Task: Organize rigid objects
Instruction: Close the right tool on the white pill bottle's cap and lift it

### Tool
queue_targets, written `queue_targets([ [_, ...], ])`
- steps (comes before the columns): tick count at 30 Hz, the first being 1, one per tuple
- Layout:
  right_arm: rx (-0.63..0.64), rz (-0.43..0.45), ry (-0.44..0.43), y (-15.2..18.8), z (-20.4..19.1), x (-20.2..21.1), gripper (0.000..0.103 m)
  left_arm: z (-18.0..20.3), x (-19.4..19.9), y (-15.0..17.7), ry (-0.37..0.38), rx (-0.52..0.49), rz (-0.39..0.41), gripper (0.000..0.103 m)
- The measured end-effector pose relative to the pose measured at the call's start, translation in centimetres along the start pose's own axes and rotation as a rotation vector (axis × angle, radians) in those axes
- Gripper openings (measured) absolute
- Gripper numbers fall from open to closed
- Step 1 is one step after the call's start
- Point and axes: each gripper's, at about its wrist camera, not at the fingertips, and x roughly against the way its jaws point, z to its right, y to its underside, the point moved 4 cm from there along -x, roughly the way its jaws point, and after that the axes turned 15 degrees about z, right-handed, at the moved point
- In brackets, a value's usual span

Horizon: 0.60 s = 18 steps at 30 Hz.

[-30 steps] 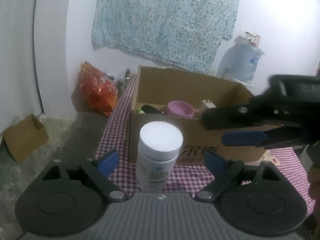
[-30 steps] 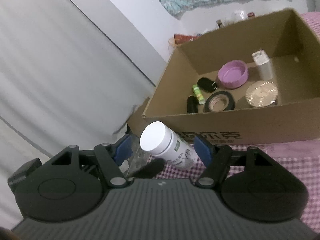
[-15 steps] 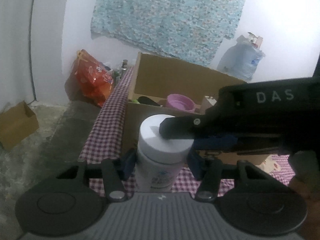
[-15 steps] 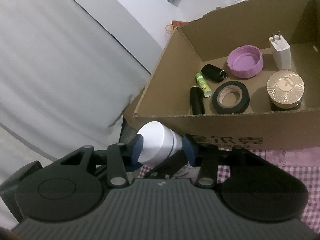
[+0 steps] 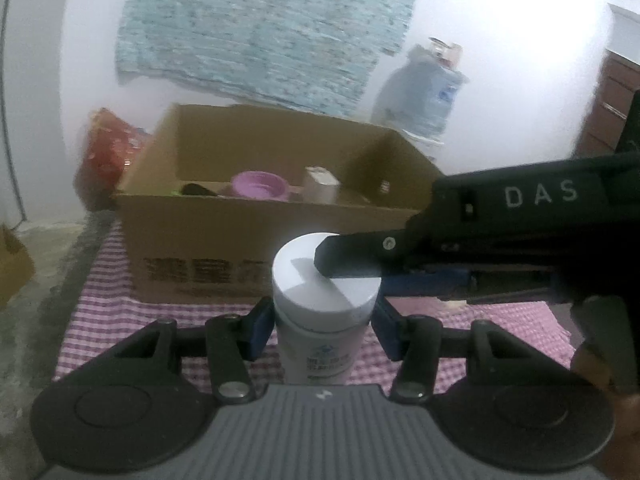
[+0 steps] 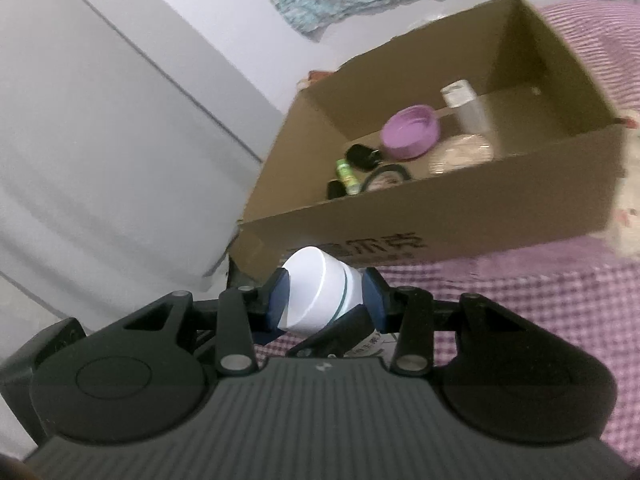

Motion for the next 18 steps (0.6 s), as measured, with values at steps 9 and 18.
queue_targets([
  [9,-0.039,0.018,0.041,0.9,2.8,2.0,0.04,2.2,-0.7,1.5,0.026,-0.062,-0.063,0.054],
  [18,-0.052,0.018,0.029,1.0,3.1,2.1,0.04,2.2,-1.8,1.5,0.02,-0.055,-0.102,0.054],
])
